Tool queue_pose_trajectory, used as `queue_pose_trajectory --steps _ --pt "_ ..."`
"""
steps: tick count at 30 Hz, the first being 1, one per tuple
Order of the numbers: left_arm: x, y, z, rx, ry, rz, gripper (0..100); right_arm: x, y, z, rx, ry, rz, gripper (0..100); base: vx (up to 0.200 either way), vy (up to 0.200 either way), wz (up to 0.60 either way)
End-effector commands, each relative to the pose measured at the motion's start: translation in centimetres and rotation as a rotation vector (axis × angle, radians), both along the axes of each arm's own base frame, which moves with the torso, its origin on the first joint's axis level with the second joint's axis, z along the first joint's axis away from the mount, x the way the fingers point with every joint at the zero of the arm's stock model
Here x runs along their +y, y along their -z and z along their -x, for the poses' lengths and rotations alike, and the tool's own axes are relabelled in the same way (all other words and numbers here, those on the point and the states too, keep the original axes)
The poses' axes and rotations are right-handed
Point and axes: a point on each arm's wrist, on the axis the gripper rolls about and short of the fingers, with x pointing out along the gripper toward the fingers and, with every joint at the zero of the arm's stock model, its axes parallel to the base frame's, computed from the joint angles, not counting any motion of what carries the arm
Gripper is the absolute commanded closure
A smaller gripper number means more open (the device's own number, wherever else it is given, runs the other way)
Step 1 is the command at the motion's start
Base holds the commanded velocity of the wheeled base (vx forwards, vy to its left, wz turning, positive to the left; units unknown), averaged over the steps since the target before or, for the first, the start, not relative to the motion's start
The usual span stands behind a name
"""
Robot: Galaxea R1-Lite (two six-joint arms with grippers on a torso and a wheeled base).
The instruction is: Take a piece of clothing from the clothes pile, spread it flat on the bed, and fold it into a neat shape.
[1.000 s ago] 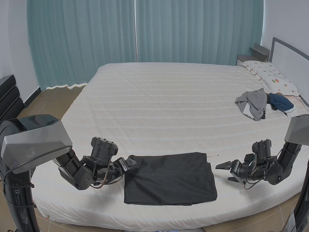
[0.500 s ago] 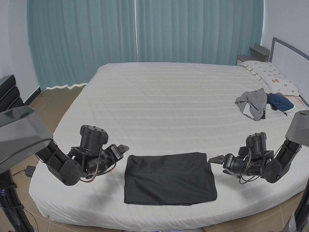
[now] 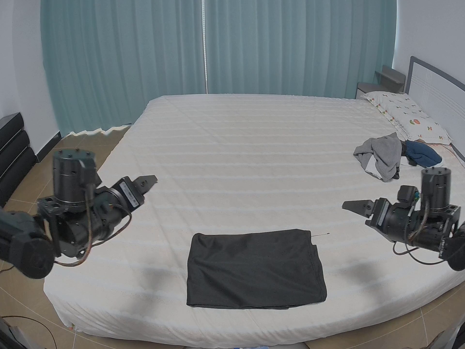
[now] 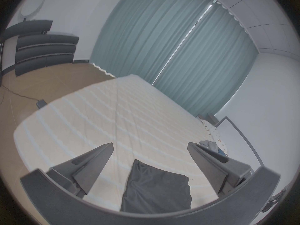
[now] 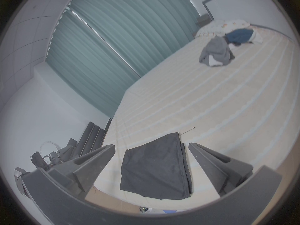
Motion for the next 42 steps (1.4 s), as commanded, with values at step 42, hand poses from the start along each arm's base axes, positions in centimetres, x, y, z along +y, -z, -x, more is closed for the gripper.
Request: queue_pose_trajectory --steps 42 --pt "10.5 1.6 30.1 -0.450 -0.539 -0.493 0 -6.6 1.6 27.7 -0.534 0.264 0.636 0 0.000 0.000 0.00"
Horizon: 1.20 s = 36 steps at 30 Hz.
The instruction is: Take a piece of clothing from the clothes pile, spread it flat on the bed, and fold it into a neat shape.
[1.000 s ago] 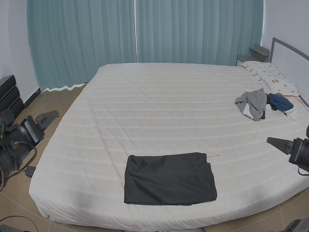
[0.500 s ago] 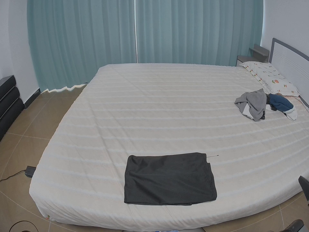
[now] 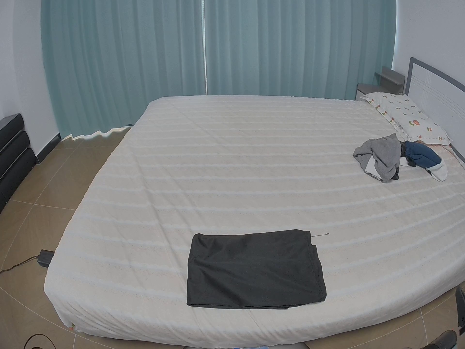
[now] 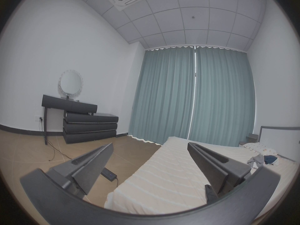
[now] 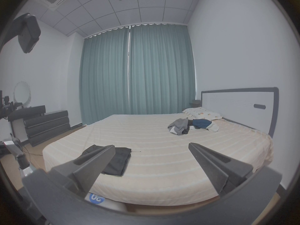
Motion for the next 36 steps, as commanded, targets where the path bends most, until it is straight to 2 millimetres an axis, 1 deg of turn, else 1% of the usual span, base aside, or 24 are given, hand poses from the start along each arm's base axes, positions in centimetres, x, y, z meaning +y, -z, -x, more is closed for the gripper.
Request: queue_pose_trajectory --steps 1,2,5,7,10,13,16,20,22,24,27,30,36 --pt "-0.1 1.0 0.7 -0.045 -0.008 0.004 0 0.0 0.4 0.3 -0.025 0.017 0.023 0 0.000 0.000 0.00" --pt "-0.1 1.0 0.7 -0.045 -0.008 0.004 0 0.0 0.4 0.3 -0.025 0.017 0.023 0 0.000 0.000 0.00" --pt "-0.1 1.9 -0.3 -0.051 -0.004 0.008 0 0.0 0.3 0.3 -0.041 0.042 0.021 0 0.000 0.000 0.00" --pt "-0.1 2.7 -1.2 -0.076 -0.001 0.001 0 -0.1 0.9 -0.3 -0.044 0.062 0.019 0 0.000 0.000 0.00" --pt "-0.1 4.5 -2.6 -0.116 0.029 -0.033 0 -0.1 2.5 -1.8 -0.095 0.082 0.032 0 0.000 0.000 0.00" --pt "-0.2 5.8 -3.4 -0.148 0.022 -0.115 0 -0.1 4.2 -3.1 -0.174 0.082 0.091 0 0.000 0.000 0.00" --pt "-0.2 5.4 -3.3 -0.174 0.033 -0.150 0 -0.1 4.1 -3.1 -0.211 0.085 0.116 0 0.000 0.000 0.00" --pt "-0.3 5.6 -3.4 -0.154 0.083 -0.172 0 -0.1 4.3 -3.2 -0.189 0.088 0.118 0 0.000 0.000 0.00" --pt "-0.4 6.2 -3.7 -0.096 0.117 -0.167 0 -0.2 4.9 -3.3 -0.134 0.091 0.116 0 0.000 0.000 0.00" --pt "-0.4 7.2 -3.9 0.005 0.130 -0.162 0 -0.2 5.5 -3.4 -0.073 0.087 0.118 0 0.000 0.000 0.00" --pt "-0.4 8.2 -4.1 0.104 0.155 -0.157 0 -0.2 5.5 -3.4 -0.070 0.087 0.117 0 0.000 0.000 0.00" --pt "-0.5 8.7 -4.2 0.143 0.200 -0.160 0 -0.2 5.5 -3.4 -0.070 0.084 0.112 0 0.000 0.000 0.00" --pt "-0.8 8.8 -4.2 0.145 0.341 -0.191 0 -0.2 5.5 -3.4 -0.073 0.082 0.057 0 0.000 0.000 0.00"
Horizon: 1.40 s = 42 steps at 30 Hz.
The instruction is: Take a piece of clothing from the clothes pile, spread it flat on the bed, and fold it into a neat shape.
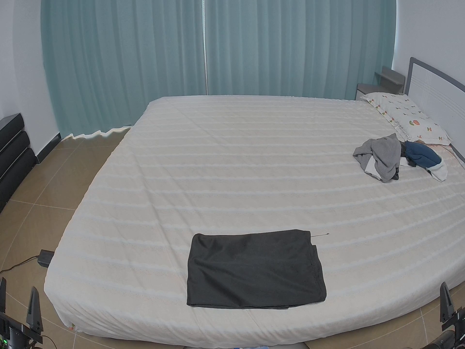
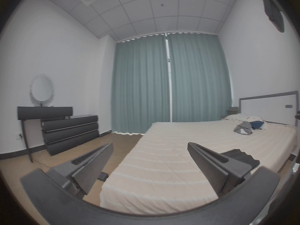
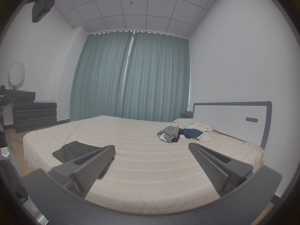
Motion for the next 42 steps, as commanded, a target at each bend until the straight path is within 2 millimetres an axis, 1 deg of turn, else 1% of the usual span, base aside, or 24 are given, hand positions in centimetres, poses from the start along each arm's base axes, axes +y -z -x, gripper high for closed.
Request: queue_pose_trajectory --steps 1,2,4,7,9,10,11,15,18,19,21,25,29,31,42 --pt "-0.12 0.57 -0.10 0.016 0.050 -0.011 0 0.00 0.52 -0.06 0.011 -0.002 -0.025 0 0.000 0.000 0.00" --pt "-0.24 0.56 -0.12 0.018 0.109 -0.015 0 0.00 0.54 -0.07 0.012 -0.004 -0.031 0 0.000 0.000 0.00" --pt "-0.26 0.56 -0.12 0.017 0.118 -0.012 0 0.00 0.54 -0.07 0.012 -0.004 -0.031 0 0.000 0.000 0.00" --pt "-0.31 0.54 -0.09 0.022 0.146 0.008 0 0.01 0.70 -0.08 0.026 -0.007 -0.092 0 0.000 0.000 0.00" --pt "-0.31 0.54 -0.09 0.022 0.146 0.008 0 0.01 0.70 -0.08 0.026 -0.007 -0.092 0 0.000 0.000 0.00" --pt "-0.29 0.57 -0.09 0.024 0.137 0.015 0 0.02 0.81 -0.03 0.046 -0.013 -0.148 0 0.000 0.000 0.00" --pt "-0.29 0.57 -0.09 0.024 0.137 0.016 0 0.02 0.77 -0.02 0.044 -0.014 -0.151 0 0.000 0.000 0.00" --pt "-0.28 0.55 -0.08 0.024 0.132 0.018 0 0.02 0.76 -0.02 0.043 -0.014 -0.153 0 0.000 0.000 0.00" --pt "-0.16 0.55 -0.07 0.023 0.077 0.023 0 0.02 0.80 -0.03 0.044 -0.015 -0.151 0 0.000 0.000 0.00" --pt "-0.05 0.63 -0.08 0.021 0.027 0.023 0 0.04 0.79 -0.02 0.042 -0.023 -0.151 0 0.000 0.000 0.00" --pt "-0.02 0.64 -0.07 0.022 0.018 0.041 0 0.12 1.21 -0.11 0.073 -0.055 -0.128 0 0.000 0.000 0.00" --pt "-0.06 0.67 -0.09 0.025 0.036 0.053 0 0.19 1.29 -0.11 0.085 -0.087 -0.083 0 0.000 0.000 0.00" --pt "-0.38 1.18 -0.08 0.083 0.175 0.037 0 0.21 1.30 -0.12 0.084 -0.094 -0.083 0 0.000 0.000 0.00" --pt "-0.42 1.13 -0.09 0.082 0.194 0.006 0 0.21 1.28 -0.12 0.082 -0.095 -0.092 0 0.000 0.000 0.00" --pt "-0.42 1.22 -0.10 0.084 0.191 -0.003 0 0.21 1.30 -0.12 0.084 -0.096 -0.090 0 0.000 0.000 0.00"
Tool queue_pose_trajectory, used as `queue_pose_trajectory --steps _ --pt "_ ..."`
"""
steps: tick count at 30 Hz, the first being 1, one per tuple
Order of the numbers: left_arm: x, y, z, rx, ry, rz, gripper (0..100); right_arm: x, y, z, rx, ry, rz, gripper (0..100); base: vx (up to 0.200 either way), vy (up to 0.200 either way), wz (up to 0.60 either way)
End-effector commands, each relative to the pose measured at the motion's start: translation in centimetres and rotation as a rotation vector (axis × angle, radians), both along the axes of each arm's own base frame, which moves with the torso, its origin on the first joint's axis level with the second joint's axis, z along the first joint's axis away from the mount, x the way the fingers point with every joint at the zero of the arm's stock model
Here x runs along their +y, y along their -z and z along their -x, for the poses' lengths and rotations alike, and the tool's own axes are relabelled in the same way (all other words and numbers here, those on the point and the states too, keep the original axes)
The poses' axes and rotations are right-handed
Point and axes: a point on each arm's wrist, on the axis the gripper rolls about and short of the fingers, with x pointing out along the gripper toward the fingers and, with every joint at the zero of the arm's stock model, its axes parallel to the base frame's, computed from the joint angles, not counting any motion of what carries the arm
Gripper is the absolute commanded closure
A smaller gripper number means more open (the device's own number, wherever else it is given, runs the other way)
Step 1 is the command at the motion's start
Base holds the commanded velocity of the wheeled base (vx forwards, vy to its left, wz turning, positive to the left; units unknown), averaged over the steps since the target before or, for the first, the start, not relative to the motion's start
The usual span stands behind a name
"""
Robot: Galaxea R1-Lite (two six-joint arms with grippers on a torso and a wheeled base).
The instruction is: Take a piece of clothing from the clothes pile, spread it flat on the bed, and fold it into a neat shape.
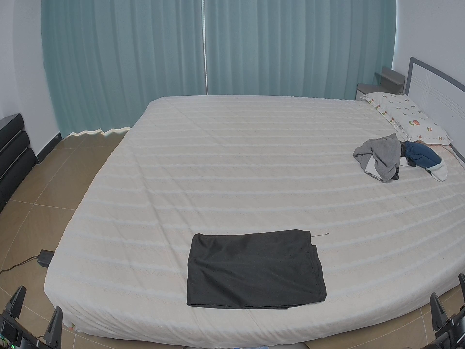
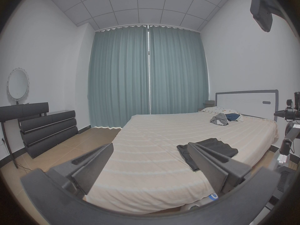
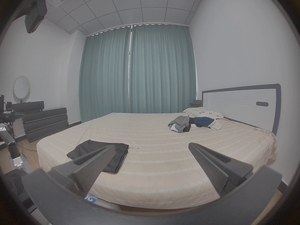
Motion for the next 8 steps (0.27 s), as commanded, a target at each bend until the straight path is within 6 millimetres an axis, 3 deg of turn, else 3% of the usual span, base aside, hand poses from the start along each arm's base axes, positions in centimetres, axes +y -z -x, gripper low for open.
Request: queue_pose_trajectory --steps 1,8 --pt "0.00 0.43 -0.02 0.002 -0.001 0.001 0 0.00 0.52 -0.05 0.008 -0.001 -0.002 0 0.000 0.000 0.00" --pt "0.01 0.42 -0.01 -0.001 -0.004 0.004 0 0.00 0.50 -0.05 0.006 -0.001 -0.005 0 0.000 0.000 0.00"
